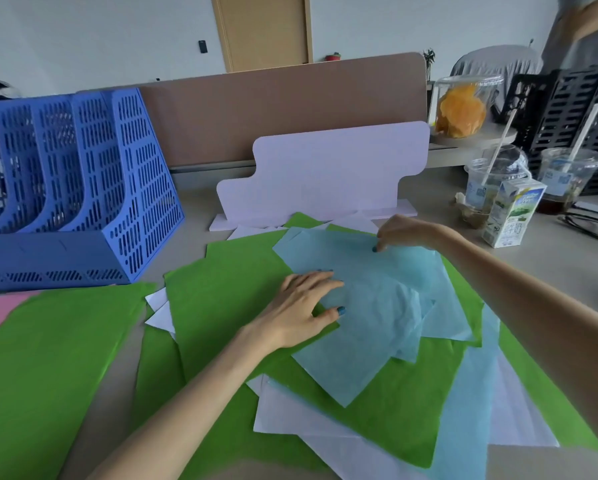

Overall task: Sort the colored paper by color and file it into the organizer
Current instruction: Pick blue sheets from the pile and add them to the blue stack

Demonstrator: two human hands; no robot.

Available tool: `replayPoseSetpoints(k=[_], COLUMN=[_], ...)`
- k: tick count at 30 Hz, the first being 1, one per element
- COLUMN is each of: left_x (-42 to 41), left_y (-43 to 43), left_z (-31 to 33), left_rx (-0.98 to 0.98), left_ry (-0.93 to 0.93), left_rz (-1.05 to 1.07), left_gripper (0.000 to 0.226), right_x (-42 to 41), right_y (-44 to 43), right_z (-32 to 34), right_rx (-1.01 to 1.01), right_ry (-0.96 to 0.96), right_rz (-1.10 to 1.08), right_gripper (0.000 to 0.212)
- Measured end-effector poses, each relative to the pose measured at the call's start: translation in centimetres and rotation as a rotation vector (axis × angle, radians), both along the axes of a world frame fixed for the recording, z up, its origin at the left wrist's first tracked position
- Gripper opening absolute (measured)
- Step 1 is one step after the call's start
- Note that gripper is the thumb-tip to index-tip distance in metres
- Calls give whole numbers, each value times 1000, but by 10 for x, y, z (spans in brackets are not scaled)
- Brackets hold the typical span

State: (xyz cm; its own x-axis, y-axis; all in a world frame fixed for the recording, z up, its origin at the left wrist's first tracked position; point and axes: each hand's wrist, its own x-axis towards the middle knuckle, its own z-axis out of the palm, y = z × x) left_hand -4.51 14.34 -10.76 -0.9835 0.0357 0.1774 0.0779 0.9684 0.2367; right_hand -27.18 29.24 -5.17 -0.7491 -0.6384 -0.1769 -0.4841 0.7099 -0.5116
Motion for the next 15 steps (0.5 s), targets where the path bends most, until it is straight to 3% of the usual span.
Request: replayPoseSetpoints(k=[2, 4, 8, 15], left_x=[-2, -3, -8, -18], left_y=[4, 8, 16, 32], left_z=[0, 1, 1, 3], left_rx=[1, 1, 10, 12], left_ry=[-14, -26, -27, -42], left_rz=[-8, -10, -9, -1], left_gripper=[52, 53, 52, 54], right_x=[0, -1, 1, -3], right_y=[12, 19, 27, 34], right_z=[-1, -4, -5, -17], right_rx=[99, 100, -15, 36], right_ry=[56, 135, 175, 242], right_rz=[9, 17, 17, 46], right_gripper=[31, 18, 28, 56])
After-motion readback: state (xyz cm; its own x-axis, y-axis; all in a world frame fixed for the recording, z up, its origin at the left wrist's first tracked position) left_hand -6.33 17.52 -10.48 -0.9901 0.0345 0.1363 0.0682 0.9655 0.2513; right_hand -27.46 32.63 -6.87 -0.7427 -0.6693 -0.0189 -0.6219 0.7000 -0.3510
